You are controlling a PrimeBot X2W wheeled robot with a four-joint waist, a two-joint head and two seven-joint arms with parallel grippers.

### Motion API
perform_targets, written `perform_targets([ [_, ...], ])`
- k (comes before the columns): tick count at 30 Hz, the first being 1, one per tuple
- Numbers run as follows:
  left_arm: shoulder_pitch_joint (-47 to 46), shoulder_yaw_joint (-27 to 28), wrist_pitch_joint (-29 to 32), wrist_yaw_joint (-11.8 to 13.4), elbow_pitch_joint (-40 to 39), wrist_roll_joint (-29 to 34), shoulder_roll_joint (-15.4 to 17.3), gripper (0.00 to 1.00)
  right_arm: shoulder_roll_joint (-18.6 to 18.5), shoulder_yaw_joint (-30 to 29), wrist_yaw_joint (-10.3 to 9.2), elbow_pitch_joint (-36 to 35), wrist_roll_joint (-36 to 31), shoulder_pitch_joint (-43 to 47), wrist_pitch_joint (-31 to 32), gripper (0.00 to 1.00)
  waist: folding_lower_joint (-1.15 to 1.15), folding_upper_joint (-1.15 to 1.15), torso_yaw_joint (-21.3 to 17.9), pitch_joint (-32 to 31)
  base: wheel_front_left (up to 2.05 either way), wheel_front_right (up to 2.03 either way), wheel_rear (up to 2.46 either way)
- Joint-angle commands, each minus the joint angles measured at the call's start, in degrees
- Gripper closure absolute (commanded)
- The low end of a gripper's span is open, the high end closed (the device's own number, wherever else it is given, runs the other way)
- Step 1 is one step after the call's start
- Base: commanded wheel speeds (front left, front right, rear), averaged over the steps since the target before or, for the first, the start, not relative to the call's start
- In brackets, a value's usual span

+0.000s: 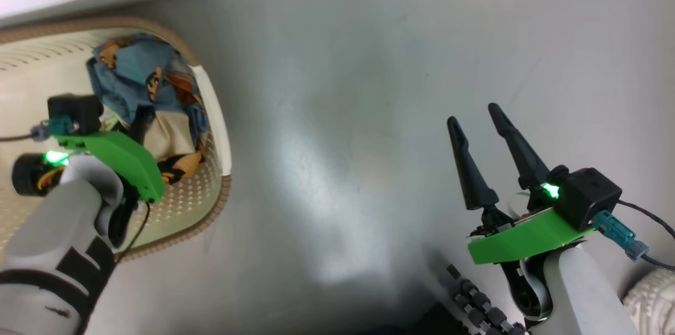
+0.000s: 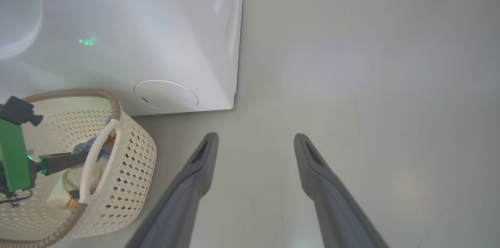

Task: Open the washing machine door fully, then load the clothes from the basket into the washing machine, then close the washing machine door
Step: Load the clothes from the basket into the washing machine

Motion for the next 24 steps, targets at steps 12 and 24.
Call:
perform_targets([
  [12, 10.65, 7.87, -2.30, -0.09, -8.02, 0.23, 0.98, 1.00, -0.09, -1.93, 0.09, 0.81, -3.87, 1.29, -0.27, 0.00, 0.00, 0.00, 6.82, -12.61, 0.00, 0.00, 0.00],
  [24, 25.73, 23.73, -2.32, -0.09, -17.39, 10.22, -2.50, 1.00, -0.09, -4.15, 0.09, 2.96, -5.83, 5.14, -0.27, 0.00, 0.00, 0.00, 9.80, -25.23, 0.00, 0.00, 0.00],
])
